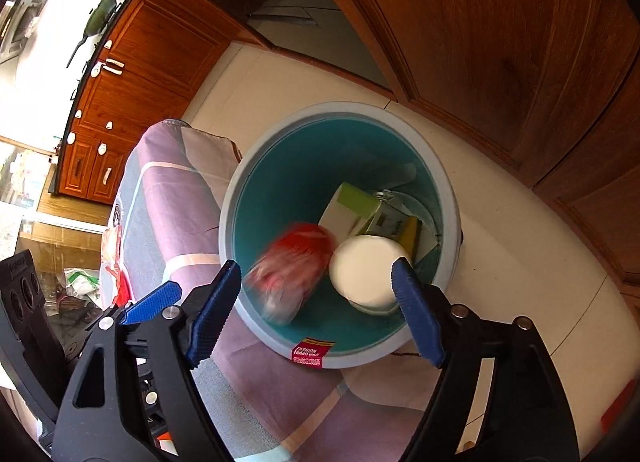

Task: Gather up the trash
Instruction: 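Open the right tool over the bin while the left tool drops the can in, then move both open tools back over the table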

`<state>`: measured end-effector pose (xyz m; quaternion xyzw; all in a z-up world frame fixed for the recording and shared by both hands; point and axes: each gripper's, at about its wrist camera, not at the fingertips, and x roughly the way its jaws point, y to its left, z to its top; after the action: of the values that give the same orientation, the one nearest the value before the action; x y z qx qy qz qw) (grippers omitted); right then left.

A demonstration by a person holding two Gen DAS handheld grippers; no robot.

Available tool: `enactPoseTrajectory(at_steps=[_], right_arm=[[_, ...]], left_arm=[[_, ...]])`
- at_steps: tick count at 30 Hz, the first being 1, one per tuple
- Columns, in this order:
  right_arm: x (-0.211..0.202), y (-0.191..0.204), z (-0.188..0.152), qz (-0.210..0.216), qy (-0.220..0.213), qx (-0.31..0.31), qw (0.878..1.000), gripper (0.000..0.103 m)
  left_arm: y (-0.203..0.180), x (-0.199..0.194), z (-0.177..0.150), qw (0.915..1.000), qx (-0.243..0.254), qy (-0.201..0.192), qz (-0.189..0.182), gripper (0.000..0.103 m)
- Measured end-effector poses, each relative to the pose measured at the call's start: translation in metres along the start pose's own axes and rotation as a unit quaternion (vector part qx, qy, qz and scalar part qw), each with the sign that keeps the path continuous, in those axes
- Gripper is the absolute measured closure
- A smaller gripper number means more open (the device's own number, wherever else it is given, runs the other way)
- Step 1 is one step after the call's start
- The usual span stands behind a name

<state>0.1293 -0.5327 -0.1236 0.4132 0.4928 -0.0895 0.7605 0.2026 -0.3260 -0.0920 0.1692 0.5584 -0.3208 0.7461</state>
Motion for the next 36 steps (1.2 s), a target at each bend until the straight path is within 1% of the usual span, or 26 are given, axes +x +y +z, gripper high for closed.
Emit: enactPoseTrajectory(at_steps=[3,5,10,11,14,20,22,26,31,36], right_arm=[[0.002,-0.001,0.000,-0.005,0.001,0.005,1.000,0.026],[0.004,-0.001,0.000,-0.005,0.004,0.009,1.000,0.023],[0.006,0.002,-0.002,-0.006,0.010,0.015,1.000,0.018],[0.006,0.003,-0.002,-0.005,0.011,0.017,1.000,0.017],[0.003,0.006,-0.004,-0.005,0.009,0.020,1.000,0.016],[-0.007,0.015,-0.013,-0.004,0.005,0.024,1.000,0.015],[-0.010,0.019,-0.017,-0.002,0.006,0.024,1.000,0.014],[-0.016,0.031,-0.029,0.001,0.004,0.011,1.000,0.014],[-0.019,0.057,-0.049,0.009,0.008,-0.016,1.000,0.014],[-0.016,0.088,-0.070,0.016,0.017,-0.046,0.999,0.014]], left_arm=[[0.005,0.001,-0.002,1.0000,-0.005,0.003,0.003,0.031],[0.008,0.000,-0.005,1.0000,-0.009,0.003,0.004,0.028],[0.010,-0.010,-0.015,0.9999,-0.015,-0.003,0.007,0.021],[0.011,-0.015,-0.022,0.9998,-0.015,-0.004,0.008,0.020],[0.014,-0.021,-0.023,0.9997,-0.019,-0.009,0.010,0.017],[0.018,-0.044,-0.039,0.9992,-0.029,-0.023,0.012,0.015],[0.019,-0.044,-0.038,0.9990,-0.032,-0.028,0.013,0.014],[0.025,-0.063,-0.056,0.9981,-0.040,-0.041,0.021,0.011],[0.038,-0.084,-0.085,0.9961,-0.063,-0.054,0.029,0.009],[0.066,-0.110,-0.122,0.9925,-0.091,-0.071,0.041,0.009]])
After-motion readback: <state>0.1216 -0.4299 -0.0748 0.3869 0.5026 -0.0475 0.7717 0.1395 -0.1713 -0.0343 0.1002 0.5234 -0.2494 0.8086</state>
